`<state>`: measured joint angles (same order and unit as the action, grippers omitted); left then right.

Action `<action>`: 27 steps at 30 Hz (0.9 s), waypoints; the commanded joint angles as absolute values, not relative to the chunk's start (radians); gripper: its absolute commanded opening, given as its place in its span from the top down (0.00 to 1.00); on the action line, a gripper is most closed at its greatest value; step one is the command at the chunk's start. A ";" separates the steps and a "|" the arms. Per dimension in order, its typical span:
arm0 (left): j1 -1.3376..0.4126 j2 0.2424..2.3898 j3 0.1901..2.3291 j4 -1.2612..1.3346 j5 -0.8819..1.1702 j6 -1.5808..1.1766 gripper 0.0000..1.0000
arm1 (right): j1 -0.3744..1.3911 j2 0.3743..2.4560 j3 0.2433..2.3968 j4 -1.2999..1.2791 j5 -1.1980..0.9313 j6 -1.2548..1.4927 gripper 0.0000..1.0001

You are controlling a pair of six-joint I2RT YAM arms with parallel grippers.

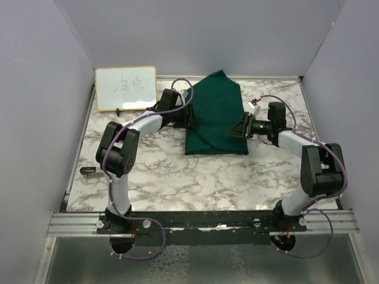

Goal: Prepare the surgical pack
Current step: Pack the surgical kit at the center of the board.

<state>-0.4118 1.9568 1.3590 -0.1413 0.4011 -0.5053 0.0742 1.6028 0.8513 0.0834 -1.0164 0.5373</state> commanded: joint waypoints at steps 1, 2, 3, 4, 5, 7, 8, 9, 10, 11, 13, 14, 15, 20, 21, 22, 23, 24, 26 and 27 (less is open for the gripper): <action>-0.396 1.977 1.389 -0.146 0.442 -0.518 0.44 | 0.077 1.659 0.834 0.234 -1.149 0.565 0.68; -0.391 1.977 1.380 -0.138 0.441 -0.522 0.46 | 0.077 1.667 0.818 0.261 -1.151 0.579 0.70; -0.388 1.976 1.371 -0.130 0.440 -0.526 0.48 | 0.077 1.672 0.803 0.283 -1.143 0.584 0.72; -0.382 1.976 1.364 -0.126 0.439 -0.526 0.51 | 0.077 1.680 0.794 0.292 -1.131 0.579 0.73; -0.380 1.976 1.360 -0.126 0.436 -0.526 0.52 | 0.077 1.688 0.790 0.287 -1.121 0.566 0.74; -0.376 1.976 1.358 -0.124 0.434 -0.521 0.55 | 0.077 1.704 0.781 0.273 -1.101 0.549 0.75; -0.375 1.976 1.358 -0.123 0.432 -0.517 0.57 | 0.077 1.708 0.772 0.273 -1.089 0.548 0.76; -0.373 1.980 1.336 -0.123 0.433 -0.516 0.58 | 0.076 1.709 0.764 0.273 -1.079 0.546 0.76; -0.371 1.984 1.331 -0.123 0.436 -0.515 0.59 | 0.076 1.705 0.752 0.273 -1.070 0.546 0.76; -0.370 1.986 1.329 -0.120 0.442 -0.516 0.59 | 0.075 1.699 0.736 0.278 -1.059 0.546 0.76; -0.368 1.988 1.318 -0.112 0.449 -0.519 0.60 | 0.075 1.681 0.702 0.273 -1.032 0.537 0.75; -0.368 1.988 1.312 -0.107 0.451 -0.522 0.60 | 0.075 1.675 0.690 0.267 -1.021 0.532 0.75; -0.368 1.987 1.307 -0.104 0.451 -0.523 0.60 | 0.074 1.673 0.683 0.255 -1.009 0.525 0.75; -0.362 1.988 1.293 -0.100 0.467 -0.522 0.60 | 0.061 1.647 0.694 0.185 -0.960 0.564 0.75; -0.361 1.986 1.292 -0.102 0.469 -0.520 0.60 | 0.061 1.612 0.693 0.205 -0.971 0.591 0.74; -0.361 1.984 1.290 -0.105 0.470 -0.517 0.60 | 0.061 1.577 0.699 0.223 -0.976 0.617 0.74; -0.361 1.982 1.287 -0.104 0.471 -0.513 0.60 | 0.061 1.548 0.724 0.217 -0.976 0.627 0.73; -0.361 1.981 1.284 -0.104 0.473 -0.511 0.60 | 0.061 1.531 0.761 0.194 -0.973 0.621 0.71; -0.360 1.981 1.282 -0.104 0.476 -0.508 0.60 | 0.061 1.545 0.848 0.151 -0.962 0.599 0.66; -0.358 1.982 1.279 -0.102 0.477 -0.509 0.60 | 0.061 1.580 0.897 0.123 -0.952 0.584 0.64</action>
